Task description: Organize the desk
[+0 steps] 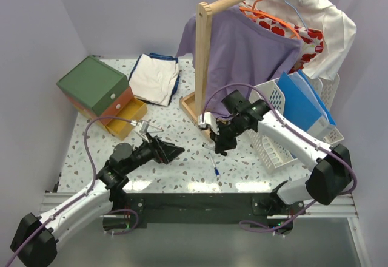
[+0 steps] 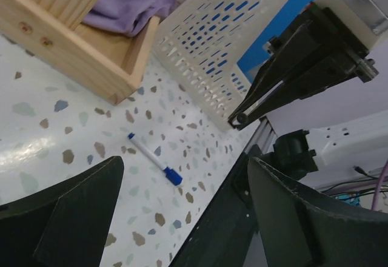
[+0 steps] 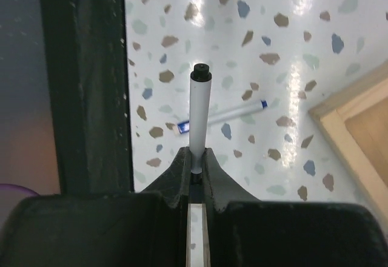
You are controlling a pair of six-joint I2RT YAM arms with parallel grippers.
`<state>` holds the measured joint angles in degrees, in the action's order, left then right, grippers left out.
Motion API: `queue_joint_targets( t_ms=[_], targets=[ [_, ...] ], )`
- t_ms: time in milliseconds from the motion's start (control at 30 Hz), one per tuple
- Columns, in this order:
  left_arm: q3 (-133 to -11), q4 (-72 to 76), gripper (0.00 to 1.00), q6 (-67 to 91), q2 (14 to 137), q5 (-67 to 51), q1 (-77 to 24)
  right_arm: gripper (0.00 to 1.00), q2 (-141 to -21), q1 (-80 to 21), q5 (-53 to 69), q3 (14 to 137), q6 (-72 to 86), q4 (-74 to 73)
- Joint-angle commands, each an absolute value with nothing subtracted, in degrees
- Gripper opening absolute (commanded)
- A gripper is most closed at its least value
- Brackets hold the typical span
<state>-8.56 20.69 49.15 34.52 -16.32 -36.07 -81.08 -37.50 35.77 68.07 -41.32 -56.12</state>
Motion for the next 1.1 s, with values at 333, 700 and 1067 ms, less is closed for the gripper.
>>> queue_joint_targets(
  t_ms=[333, 700, 1067],
  targets=[
    [-15.3, 41.0, 0.81, 53.2, 44.7, -2.8, -45.9, 0.00, -88.2, -40.2, 51.9, 79.6, -16.6, -44.4],
    [-16.2, 42.1, 0.52, 52.6, 45.1, 2.5, -47.1, 0.00, -87.5, -40.3, 56.2, 77.3, -14.4, -41.0],
    [-21.5, 20.8, 0.00, 47.5, 38.6, 9.5, -47.0, 0.82, -84.6, -40.3, 45.8, 77.9, -20.7, -45.4]
  ],
)
